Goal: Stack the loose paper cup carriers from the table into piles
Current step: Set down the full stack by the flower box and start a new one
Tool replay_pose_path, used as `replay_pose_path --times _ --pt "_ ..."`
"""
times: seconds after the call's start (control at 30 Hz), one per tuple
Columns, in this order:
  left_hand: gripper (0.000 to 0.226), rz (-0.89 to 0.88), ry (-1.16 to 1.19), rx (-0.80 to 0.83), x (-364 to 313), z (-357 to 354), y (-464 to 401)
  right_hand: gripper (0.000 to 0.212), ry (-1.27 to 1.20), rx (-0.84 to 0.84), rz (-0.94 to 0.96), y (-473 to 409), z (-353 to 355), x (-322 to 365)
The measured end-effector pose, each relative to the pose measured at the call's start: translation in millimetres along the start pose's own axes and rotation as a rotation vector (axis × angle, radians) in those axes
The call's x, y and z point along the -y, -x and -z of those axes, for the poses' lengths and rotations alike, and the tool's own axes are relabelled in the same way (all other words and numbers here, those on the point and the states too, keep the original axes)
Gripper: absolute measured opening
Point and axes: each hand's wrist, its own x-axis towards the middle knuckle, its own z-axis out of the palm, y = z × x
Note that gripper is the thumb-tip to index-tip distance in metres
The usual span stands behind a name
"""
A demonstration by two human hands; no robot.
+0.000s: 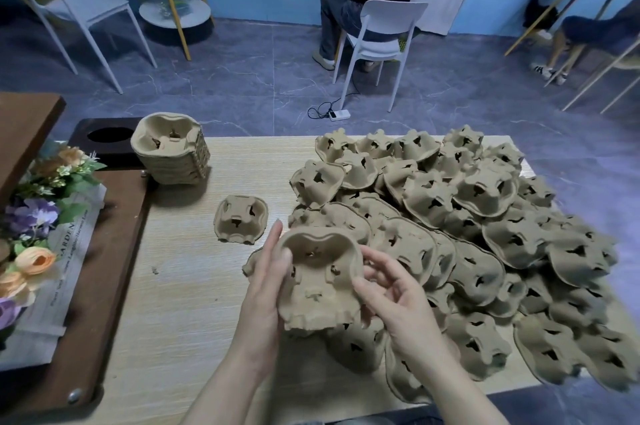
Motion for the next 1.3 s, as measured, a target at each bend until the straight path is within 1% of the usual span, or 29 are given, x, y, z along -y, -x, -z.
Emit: replay_pose_path --times 0.07,0.13,0.2,0.27,0.3,0.37,0.4,0.47,0.57,0.67,0.73,0.83,0.93,1.0,1.07,1.13,1.2,1.3 --pt "0.058 -0.02 -0.039 0.003 3.3 3.3 -1.9 0.037 0.002 0.015 -0.015 -0.7 2.3 0.9" --pt "0.057 -0.033 -0.061 -0.005 6.6 4.8 -3.8 0.034 0.108 -0.028 0.015 -4.1 10.8 2.2" --pt "0.055 -0.027 -0.071 -0.02 8.0 4.1 -4.8 0.032 0.389 -0.175 0.148 -12.4 29.0 3.5" --pt "0.053 -0.011 -0.088 -0.038 9.2 3.2 -5.7 0.037 0.802 -0.306 0.348 -28.1 52.5 4.1" --pt "0.052 -0.002 -0.098 -0.047 10.1 2.1 -6.0 0.043 0.998 -0.309 0.399 -36.1 62.7 3.6" --pt "0.051 0.019 -0.109 -0.074 12.2 0.2 -7.8 0.057 1.277 -0.246 0.352 -49.8 76.8 -0.1" --pt "0.051 0.029 -0.113 -0.086 12.7 -0.7 -8.5 0.062 1.362 -0.209 0.317 -54.5 81.1 -3.0" --pt "0.053 0.038 -0.133 -0.091 12.3 -2.9 -9.2 0.063 1.461 -0.179 0.322 -60.3 84.0 -7.2" --pt "0.051 0.051 -0.148 -0.1 10.3 -4.3 -9.9 0.063 1.466 -0.213 0.368 -62.2 83.3 -4.2" --pt "0.049 0.055 -0.149 -0.098 8.3 -4.1 -10.3 0.07 1.348 -0.237 0.386 -55.8 83.2 3.0" --pt "0.048 0.052 -0.153 -0.1 7.7 -4.2 -10.9 0.073 1.299 -0.232 0.35 -51.9 84.3 6.8" --pt "0.047 0.056 -0.155 -0.099 7.6 -6.9 -11.0 0.083 1.304 -0.212 0.248 -48.9 84.8 5.9" --pt "0.048 0.063 -0.152 -0.098 7.9 -9.2 -10.7 0.091 1.272 -0.209 0.219 -47.4 84.5 3.9" --pt "0.049 0.065 -0.151 -0.095 7.8 -9.2 -9.8 0.093 1.251 -0.189 0.192 -47.5 84.3 3.2" --pt "0.049 0.064 -0.157 -0.094 7.9 -8.2 -8.8 0.089 1.246 -0.174 0.173 -48.3 83.5 3.9" --pt "0.048 0.063 -0.157 -0.1 8.2 -7.1 -8.2 0.079 1.292 -0.183 0.193 -49.6 82.1 4.8" --pt "0.047 0.061 -0.163 -0.099 9.0 -6.7 -7.8 0.068 1.319 -0.212 0.214 -51.9 81.6 5.7" --pt "0.048 0.062 -0.162 -0.101 10.2 -6.2 -8.0 0.056 1.296 -0.266 0.241 -54.0 82.9 7.3"
